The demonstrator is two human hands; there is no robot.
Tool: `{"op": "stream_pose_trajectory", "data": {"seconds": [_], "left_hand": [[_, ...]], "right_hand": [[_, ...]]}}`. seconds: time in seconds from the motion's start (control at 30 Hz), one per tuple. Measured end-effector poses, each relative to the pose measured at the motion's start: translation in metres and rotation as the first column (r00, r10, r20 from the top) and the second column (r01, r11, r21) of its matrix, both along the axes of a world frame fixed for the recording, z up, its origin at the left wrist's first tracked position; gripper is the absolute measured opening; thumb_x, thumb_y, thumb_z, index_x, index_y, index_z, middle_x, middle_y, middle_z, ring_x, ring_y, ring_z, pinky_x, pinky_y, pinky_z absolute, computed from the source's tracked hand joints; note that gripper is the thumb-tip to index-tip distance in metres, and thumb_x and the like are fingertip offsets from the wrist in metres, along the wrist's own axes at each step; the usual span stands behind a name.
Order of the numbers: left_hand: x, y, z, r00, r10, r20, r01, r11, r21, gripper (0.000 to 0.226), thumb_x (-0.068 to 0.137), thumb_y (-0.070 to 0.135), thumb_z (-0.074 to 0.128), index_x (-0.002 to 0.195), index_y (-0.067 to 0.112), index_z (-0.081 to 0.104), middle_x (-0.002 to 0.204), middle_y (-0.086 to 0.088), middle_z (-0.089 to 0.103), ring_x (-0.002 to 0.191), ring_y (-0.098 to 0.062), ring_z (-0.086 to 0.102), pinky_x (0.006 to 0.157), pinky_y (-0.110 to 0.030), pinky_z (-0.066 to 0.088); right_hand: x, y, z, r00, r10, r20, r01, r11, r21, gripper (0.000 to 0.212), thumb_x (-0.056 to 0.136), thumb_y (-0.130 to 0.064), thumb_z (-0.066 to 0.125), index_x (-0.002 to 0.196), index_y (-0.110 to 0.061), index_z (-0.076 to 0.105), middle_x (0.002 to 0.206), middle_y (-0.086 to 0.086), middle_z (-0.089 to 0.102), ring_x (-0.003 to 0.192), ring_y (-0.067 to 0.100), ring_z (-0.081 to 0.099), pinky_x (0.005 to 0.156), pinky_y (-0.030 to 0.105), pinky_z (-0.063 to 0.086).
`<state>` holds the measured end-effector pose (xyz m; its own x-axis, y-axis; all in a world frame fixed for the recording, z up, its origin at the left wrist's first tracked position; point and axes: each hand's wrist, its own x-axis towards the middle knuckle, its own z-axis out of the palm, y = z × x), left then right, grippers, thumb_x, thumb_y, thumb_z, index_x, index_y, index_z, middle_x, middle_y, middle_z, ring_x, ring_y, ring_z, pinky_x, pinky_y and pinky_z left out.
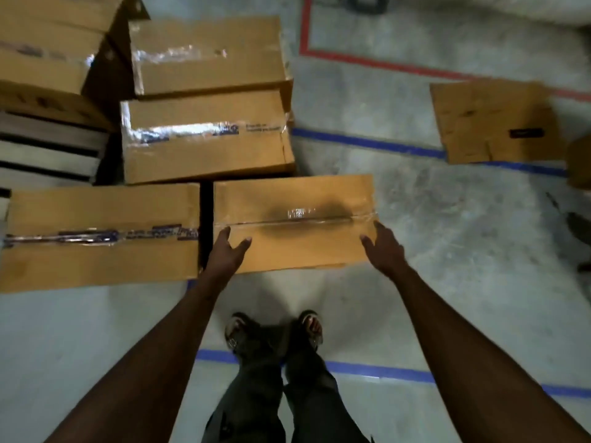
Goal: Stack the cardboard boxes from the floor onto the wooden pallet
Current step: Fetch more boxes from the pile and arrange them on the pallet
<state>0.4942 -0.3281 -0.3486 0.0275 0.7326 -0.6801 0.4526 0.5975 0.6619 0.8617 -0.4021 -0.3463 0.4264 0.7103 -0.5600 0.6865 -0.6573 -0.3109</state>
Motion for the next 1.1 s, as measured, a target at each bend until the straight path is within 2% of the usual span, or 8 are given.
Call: {"op": "stream_pose_trajectory", "data": {"seconds": [0.17,0.3,0.43,0.53,0.73,0.97,1.03,1.1], "left_hand": [[-0.019,0.001,-0.096,0.966,0.027,-0.257,-0.036,0.999,-0.031,0.084,0.087,0.053,0.071,0.148,-0.001,0.047,0.146,-0.026,0.055,0.136,-0.043,0.053,0.111,-0.051,0.047],[-0.028,-0.013,-0.132,0.932,0.028,-0.36,-0.054,0.997,-0.061,0.074,0.098,0.046,0.065,0.147,-0.004,0.041,0.145,-0.028,0.052,0.132,-0.045,0.053,0.108,-0.051,0.045],[-0.022,-0.024,-0.14,0.96,0.184,-0.213,-0.175,0.983,0.064,0.076,0.097,0.05,0.068,0.153,0.008,0.039,0.136,-0.001,0.054,0.12,-0.019,0.052,0.094,-0.033,0.043],[-0.016,-0.039,-0.127,0.957,0.266,-0.117,-0.25,0.958,0.137,0.079,0.09,0.055,0.074,0.151,0.017,0.042,0.145,-0.002,0.055,0.128,-0.021,0.053,0.1,-0.038,0.047],[-0.002,-0.083,-0.018,0.959,0.281,0.042,-0.284,0.944,0.168,0.069,0.089,0.048,0.078,0.148,0.03,0.049,0.137,0.009,0.061,0.121,-0.01,0.06,0.098,-0.036,0.051],[-0.032,-0.126,0.145,0.894,0.447,-0.011,-0.437,0.878,0.193,0.086,0.071,0.051,0.092,0.144,0.022,0.058,0.136,-0.006,0.067,0.128,-0.025,0.061,0.101,-0.036,0.049],[-0.049,-0.131,0.184,0.892,0.452,-0.009,-0.44,0.873,0.21,0.111,0.057,0.075,0.088,0.149,0.023,0.054,0.143,-0.007,0.065,0.132,-0.026,0.059,0.11,-0.043,0.048],[-0.07,-0.138,0.227,0.886,0.464,0.011,-0.453,0.861,0.233,0.11,0.066,0.072,0.085,0.155,0.02,0.047,0.15,-0.008,0.058,0.137,-0.028,0.054,0.111,-0.045,0.046]], "right_hand": [[0.048,0.009,-0.104,0.989,-0.132,-0.061,0.131,0.991,-0.027,0.095,0.094,-0.078,0.053,0.162,-0.014,0.035,0.156,0.023,0.046,0.141,0.046,0.049,0.115,0.059,0.041],[0.058,0.01,-0.15,0.933,-0.321,-0.163,0.315,0.947,-0.062,0.098,0.095,-0.06,0.069,0.164,-0.009,0.023,0.163,0.024,0.039,0.143,0.046,0.046,0.113,0.056,0.046],[0.062,0.003,-0.168,0.831,-0.471,-0.296,0.49,0.872,-0.011,0.093,0.089,-0.06,0.077,0.159,-0.019,0.031,0.157,0.013,0.042,0.125,0.036,0.056,0.077,0.048,0.063],[0.066,-0.008,-0.157,0.807,-0.489,-0.331,0.535,0.843,0.058,0.089,0.087,-0.06,0.078,0.157,-0.02,0.04,0.153,0.012,0.047,0.128,0.038,0.057,0.08,0.052,0.064],[0.075,-0.062,-0.047,0.797,-0.49,-0.353,0.564,0.813,0.143,0.103,0.073,-0.077,0.078,0.154,-0.023,0.047,0.153,0.014,0.051,0.124,0.04,0.06,0.081,0.056,0.063],[0.044,-0.04,0.16,0.896,-0.267,-0.355,0.391,0.854,0.344,0.134,0.044,-0.087,0.07,0.152,-0.011,0.053,0.156,0.026,0.051,0.143,0.044,0.049,0.117,0.049,0.037],[0.022,-0.035,0.211,0.906,-0.183,-0.382,0.336,0.859,0.386,0.121,0.048,-0.102,0.065,0.146,-0.031,0.056,0.155,0.02,0.055,0.142,0.04,0.051,0.117,0.052,0.039],[0.006,-0.047,0.247,0.918,-0.154,-0.366,0.298,0.877,0.378,0.097,0.065,-0.095,0.067,0.143,-0.038,0.057,0.153,0.017,0.057,0.141,0.04,0.051,0.117,0.054,0.038]]}}
